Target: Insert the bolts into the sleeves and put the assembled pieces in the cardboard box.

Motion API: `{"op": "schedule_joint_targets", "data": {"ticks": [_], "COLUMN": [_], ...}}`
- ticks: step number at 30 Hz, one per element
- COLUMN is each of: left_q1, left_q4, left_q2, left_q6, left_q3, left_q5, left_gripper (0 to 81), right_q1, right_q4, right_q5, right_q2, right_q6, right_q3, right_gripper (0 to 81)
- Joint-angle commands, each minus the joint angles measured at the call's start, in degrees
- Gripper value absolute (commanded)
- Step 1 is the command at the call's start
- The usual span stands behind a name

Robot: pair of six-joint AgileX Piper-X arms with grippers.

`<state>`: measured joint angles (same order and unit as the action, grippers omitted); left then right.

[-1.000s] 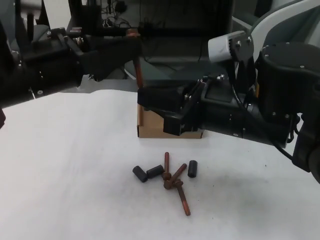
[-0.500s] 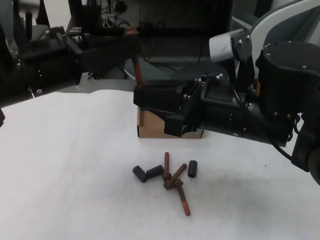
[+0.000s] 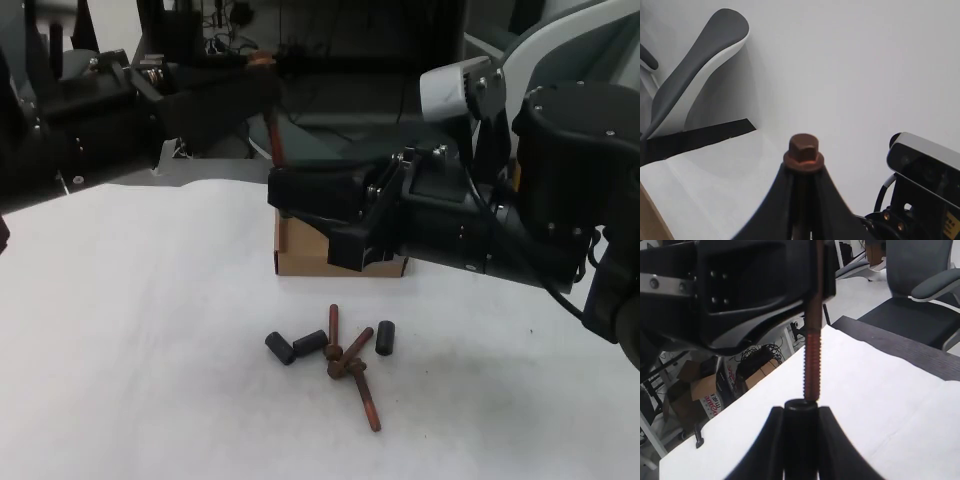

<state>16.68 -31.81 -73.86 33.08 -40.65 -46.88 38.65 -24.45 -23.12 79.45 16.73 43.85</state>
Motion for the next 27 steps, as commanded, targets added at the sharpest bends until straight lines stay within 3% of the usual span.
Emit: {"op": "schedule_joint_targets", "data": {"ticks": [1, 20, 27], "left_q1": [0.0, 0.0, 0.0], "left_q4": [-0.4, -0.3, 4.3], "left_q2": [0.3, 0.3, 0.3], "left_q6": [0.2, 1.5, -4.4], "left_q3": [-0.2, -0.2, -0.2], "left_q5": [-1.2, -2.2, -4.1], "left_gripper": [1.7, 1.7, 1.7], "right_q1": [-0.3, -0.4, -0.4], "right_q4": [-2.8, -3.8, -3.9], "right_q5": [1.4, 2.2, 2.6], "right_q2": [-0.3, 1.4, 1.4], "right_q6": [0.0, 0.0, 0.0], "right_q3": [0.7, 0.8, 0.8], "right_gripper": [0.6, 0.6, 0.6]}}
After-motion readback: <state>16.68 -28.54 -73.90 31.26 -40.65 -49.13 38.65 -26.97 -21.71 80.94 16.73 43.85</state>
